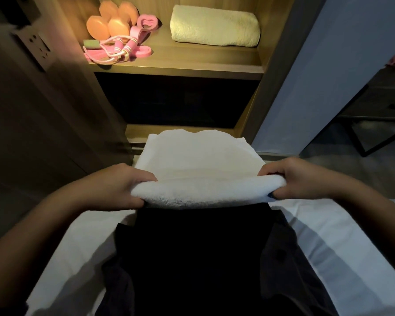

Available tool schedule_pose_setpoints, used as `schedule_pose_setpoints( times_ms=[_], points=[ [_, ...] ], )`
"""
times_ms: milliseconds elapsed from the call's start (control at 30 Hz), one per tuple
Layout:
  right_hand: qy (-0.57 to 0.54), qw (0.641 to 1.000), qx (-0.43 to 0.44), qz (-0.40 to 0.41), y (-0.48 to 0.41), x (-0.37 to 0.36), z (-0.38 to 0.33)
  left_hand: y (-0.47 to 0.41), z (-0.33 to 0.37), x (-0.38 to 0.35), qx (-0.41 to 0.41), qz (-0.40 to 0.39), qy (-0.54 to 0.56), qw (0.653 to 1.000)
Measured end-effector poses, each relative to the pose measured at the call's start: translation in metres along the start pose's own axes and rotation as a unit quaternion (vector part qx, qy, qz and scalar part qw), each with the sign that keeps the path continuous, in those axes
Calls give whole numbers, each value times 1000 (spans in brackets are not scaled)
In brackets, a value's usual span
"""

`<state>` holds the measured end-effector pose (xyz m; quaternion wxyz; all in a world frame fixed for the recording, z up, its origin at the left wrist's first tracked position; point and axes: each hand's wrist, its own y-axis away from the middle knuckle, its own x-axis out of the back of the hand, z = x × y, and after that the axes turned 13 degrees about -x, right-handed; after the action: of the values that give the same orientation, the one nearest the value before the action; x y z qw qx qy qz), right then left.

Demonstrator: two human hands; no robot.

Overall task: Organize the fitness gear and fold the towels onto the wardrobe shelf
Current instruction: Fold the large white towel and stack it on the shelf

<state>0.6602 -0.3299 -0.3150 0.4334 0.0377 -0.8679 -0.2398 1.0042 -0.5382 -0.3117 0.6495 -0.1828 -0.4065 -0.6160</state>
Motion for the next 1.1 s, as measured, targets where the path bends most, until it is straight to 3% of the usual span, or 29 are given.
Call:
schedule_pose_setpoints(
  times_ms=[100,200,267,333,467,633,767,833,967,1100],
  points=[
    [-117,984,6,-132,6,19,-6,6,5,29,-42,-97,114,988],
    [-254,929,-3,-268,6,28,-2,11,-10,54,-53,-179,263,947],
    [-293,911,-28,-288,0,29,3,8,-21,63,-28,-192,297,935],
    [-310,916,-72,-243,-10,26,8,-1,-28,62,11,-165,266,950],
    [-387,894,-199,-108,-38,13,15,-27,-47,47,125,15,202,971],
    [-398,874,-278,33,-63,-12,23,-55,-66,10,210,227,227,923],
    [-403,852,-309,129,-72,-19,21,-75,-74,-9,206,368,232,876],
    [-430,833,-330,112,-74,-19,22,-83,-77,-12,203,379,235,872],
    [-499,781,-376,-18,-69,-15,27,-90,-81,-8,213,357,258,872],
    [-496,776,-390,5,-64,-18,36,-84,-77,0,332,256,342,841]
  ],
)
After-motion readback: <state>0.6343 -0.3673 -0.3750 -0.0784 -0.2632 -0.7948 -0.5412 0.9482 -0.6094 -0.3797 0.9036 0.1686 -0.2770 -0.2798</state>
